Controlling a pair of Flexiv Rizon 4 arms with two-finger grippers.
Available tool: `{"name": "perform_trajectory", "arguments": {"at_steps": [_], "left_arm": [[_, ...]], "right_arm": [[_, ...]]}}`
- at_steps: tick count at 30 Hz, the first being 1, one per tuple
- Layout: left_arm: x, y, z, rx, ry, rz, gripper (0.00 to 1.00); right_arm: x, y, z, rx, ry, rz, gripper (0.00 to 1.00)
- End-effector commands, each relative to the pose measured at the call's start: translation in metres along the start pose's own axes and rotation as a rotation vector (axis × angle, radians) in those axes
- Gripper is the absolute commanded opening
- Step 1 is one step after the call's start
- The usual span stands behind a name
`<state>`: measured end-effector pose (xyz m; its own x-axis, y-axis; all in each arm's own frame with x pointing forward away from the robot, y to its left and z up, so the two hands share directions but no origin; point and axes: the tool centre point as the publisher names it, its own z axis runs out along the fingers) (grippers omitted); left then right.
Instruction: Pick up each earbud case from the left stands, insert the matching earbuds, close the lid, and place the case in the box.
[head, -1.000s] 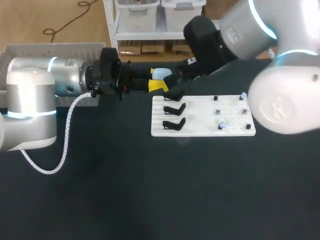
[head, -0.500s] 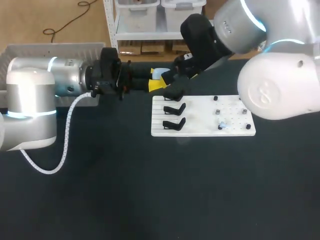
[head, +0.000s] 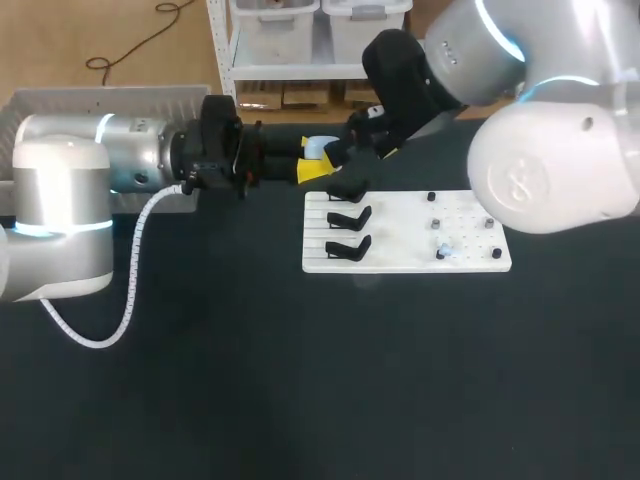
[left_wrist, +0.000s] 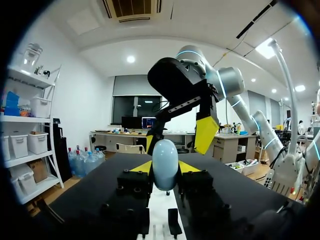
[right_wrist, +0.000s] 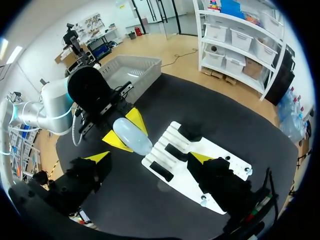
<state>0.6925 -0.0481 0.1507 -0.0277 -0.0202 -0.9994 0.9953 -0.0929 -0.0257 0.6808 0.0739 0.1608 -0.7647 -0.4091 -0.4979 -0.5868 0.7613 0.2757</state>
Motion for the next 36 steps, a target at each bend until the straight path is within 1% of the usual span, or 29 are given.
{"name": "perform_trajectory", "arguments": {"at_steps": [1, 14, 30, 33, 36], "left_arm": [[0.001, 0.0, 0.0, -0.001, -0.003, 0.003, 0.0], [0.001, 0.0, 0.0, -0.001, -0.003, 0.003, 0.0], [0.001, 0.0, 0.0, -0.001, -0.003, 0.003, 0.0], [0.001, 0.0, 0.0, -0.001, -0.003, 0.003, 0.0], [0.001, 0.0, 0.0, -0.001, -0.003, 0.003, 0.0]], "right_arm": [[-0.003, -0.001, 0.003, 0.004, 0.004, 0.004, 1.0], [-0.007, -0.007, 0.005, 0.019, -0.002, 0.018, 1.0], [-0.02, -0.011, -0.004, 0.058, -0.028, 0.015, 1.0], [-0.017, -0.005, -0.006, 0.047, -0.03, 0.009, 1.0], [-0.012, 0.001, -0.004, 0.037, -0.01, -0.001, 1.0]]}}
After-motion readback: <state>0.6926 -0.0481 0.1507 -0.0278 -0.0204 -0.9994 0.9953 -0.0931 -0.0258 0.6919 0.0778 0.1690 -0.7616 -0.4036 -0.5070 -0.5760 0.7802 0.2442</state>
